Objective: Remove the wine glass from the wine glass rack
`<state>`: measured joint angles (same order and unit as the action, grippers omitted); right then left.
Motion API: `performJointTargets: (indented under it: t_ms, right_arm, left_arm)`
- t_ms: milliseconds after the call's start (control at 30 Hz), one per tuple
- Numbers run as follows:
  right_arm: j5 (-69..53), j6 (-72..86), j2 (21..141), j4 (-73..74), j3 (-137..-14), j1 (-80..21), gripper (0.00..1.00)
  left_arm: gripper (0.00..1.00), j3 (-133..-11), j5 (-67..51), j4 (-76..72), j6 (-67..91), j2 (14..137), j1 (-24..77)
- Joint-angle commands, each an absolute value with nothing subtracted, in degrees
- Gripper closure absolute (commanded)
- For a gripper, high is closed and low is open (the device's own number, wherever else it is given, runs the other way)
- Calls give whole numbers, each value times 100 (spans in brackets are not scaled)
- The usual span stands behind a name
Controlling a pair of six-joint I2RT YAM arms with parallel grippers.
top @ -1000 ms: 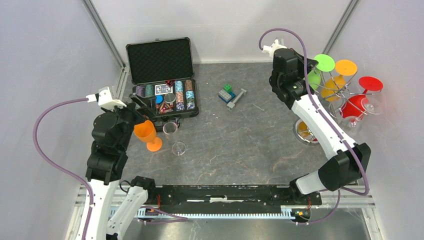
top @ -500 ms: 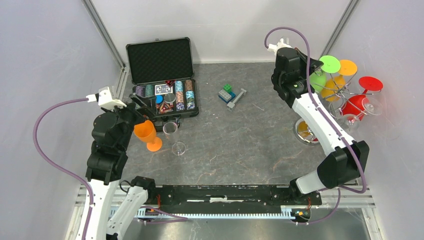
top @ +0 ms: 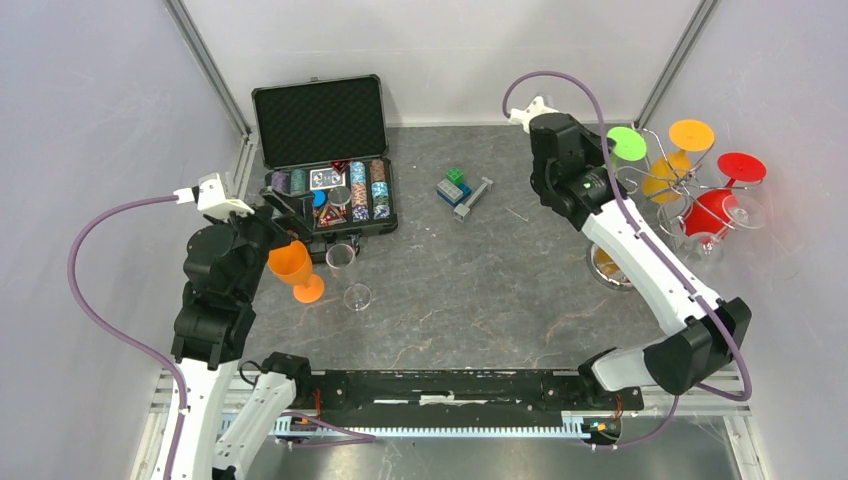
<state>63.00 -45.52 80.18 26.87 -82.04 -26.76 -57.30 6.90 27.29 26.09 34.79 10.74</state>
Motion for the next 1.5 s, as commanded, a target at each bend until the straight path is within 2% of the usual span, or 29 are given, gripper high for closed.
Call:
performJointTargets:
  t_ms: [0,233,467,633,767,1000,1167,1300,1467]
  right_arm:
    - [5663,-3955,7849,2950,-8532,-2942,100]
    - [5202,-3711,7824,2823,-8673,-3277,100]
    - [3970,-3315,7598,2268,-8649,-3539,100]
    - [2697,-2629,7197,1299,-8272,-3567,100]
    - [1639,-1764,6731,32,-7482,-3568,100]
    - [543,-204,6502,-1432,-6562,-3568,100]
    - [-279,590,6582,-1770,-6272,-3567,100]
    - [-439,830,6669,-1908,-6110,-3564,100]
    - [-679,1116,6779,-2165,-5974,-3568,100]
  left_arm:
    - [0,-5810,581,2540,2675,3492,1081]
    - [0,-5818,456,2537,2718,3495,1081]
    - [0,-5818,-1939,2067,2513,3870,1081]
    - [0,-5740,-2495,1745,3108,4310,1081]
    - [0,-5521,-3132,1096,3555,4550,1081]
    - [0,-5375,-3436,410,4035,4800,1088]
    - [1,-5339,-3486,34,4439,4854,1099]
    - [6,-5292,-3267,18,4804,4926,1107]
    - [21,-5298,-3061,-193,5468,5123,1163]
